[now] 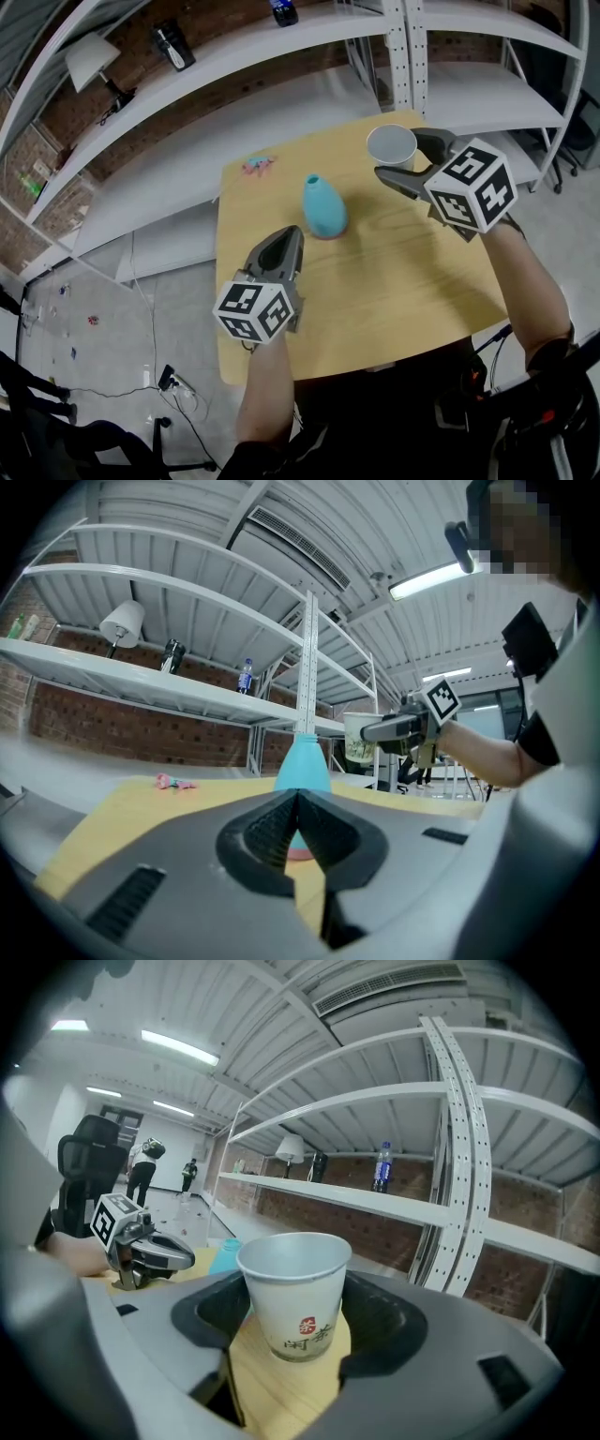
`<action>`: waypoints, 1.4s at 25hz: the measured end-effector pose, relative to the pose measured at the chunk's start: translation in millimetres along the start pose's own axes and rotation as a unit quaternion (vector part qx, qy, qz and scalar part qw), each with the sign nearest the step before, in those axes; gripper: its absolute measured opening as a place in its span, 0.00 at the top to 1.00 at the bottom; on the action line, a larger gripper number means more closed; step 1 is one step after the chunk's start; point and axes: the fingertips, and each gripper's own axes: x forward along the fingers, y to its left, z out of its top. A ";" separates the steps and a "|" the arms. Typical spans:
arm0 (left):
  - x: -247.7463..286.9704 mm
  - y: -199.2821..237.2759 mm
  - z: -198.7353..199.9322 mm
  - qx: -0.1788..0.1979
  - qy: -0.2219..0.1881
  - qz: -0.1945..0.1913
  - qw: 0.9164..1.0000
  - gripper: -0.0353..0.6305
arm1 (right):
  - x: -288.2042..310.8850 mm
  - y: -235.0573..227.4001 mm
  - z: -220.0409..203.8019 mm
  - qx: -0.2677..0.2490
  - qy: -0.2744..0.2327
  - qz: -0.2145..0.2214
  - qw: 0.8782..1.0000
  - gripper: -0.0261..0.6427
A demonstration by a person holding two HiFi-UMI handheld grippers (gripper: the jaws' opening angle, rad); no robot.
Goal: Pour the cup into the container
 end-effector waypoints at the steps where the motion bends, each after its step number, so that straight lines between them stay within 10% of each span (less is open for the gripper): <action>1: -0.2 -0.4 0.2 0.000 -0.001 0.000 1.000 0.95 | -2.2 -2.1 7.9 -0.010 0.000 -0.002 1.000 0.50; 16: -3.8 -0.9 2.1 -0.012 -0.010 -0.006 1.000 0.95 | 36.0 29.3 38.5 -0.129 0.053 0.036 0.990 0.50; 35: 0.6 -13.7 -3.8 0.021 0.009 -0.016 1.000 0.95 | 64.5 48.4 29.5 -0.357 0.137 -0.018 0.924 0.50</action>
